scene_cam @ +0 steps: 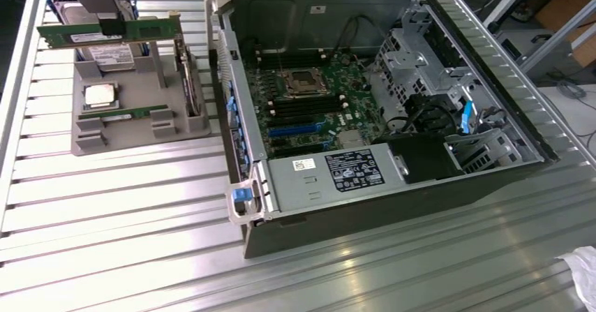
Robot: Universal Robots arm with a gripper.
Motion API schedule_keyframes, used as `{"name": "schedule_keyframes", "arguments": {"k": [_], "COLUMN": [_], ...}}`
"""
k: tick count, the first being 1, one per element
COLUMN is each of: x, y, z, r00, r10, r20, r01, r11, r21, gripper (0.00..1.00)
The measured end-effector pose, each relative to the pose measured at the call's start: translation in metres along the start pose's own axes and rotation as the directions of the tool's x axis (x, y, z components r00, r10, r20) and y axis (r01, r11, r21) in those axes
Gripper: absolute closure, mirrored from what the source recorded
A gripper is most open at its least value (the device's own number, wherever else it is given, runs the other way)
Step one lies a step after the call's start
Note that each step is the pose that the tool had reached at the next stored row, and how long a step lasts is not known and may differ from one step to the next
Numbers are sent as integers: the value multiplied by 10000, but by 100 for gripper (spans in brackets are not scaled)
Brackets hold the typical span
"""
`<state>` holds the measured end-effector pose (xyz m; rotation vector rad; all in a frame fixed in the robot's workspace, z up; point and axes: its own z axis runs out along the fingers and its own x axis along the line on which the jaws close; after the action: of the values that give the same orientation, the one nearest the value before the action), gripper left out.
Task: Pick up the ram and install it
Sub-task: 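Pick up the ram and move it above insertion slot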
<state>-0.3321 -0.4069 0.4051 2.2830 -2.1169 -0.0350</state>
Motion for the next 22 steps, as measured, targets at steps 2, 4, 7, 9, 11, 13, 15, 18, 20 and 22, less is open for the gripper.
{"name": "schedule_keyframes", "arguments": {"k": [2, 4, 7, 9, 11, 13, 15, 18, 20, 22], "x": [2, 3, 6, 7, 8, 9, 9, 11, 12, 13], "y": [-33, -46, -74, -88, -102, -115, -128, -150, -161, -173], "z": [-1, -2, -3, -3, -3, -4, -4, -5, -6, -6], "r00": [10000, 10000, 10000, 10000, 10000, 10000, 10000, 10000, 10000, 10000], "r10": [0, 0, 0, 0, 0, 0, 1, 0, 0, 0], "r20": [0, 0, 0, 0, 0, 0, 0, 0, 0, 0], "r01": [0, 0, 0, 0, 0, 0, -1, 0, 0, 0], "r11": [10000, 10000, 10000, 10000, 10000, 10000, 10000, 10000, 10000, 10000], "r21": [0, 0, 0, 0, 0, 0, 0, 0, 0, -1], "gripper": [87, 87, 87, 87, 87, 87, 87, 87, 87, 87]}}
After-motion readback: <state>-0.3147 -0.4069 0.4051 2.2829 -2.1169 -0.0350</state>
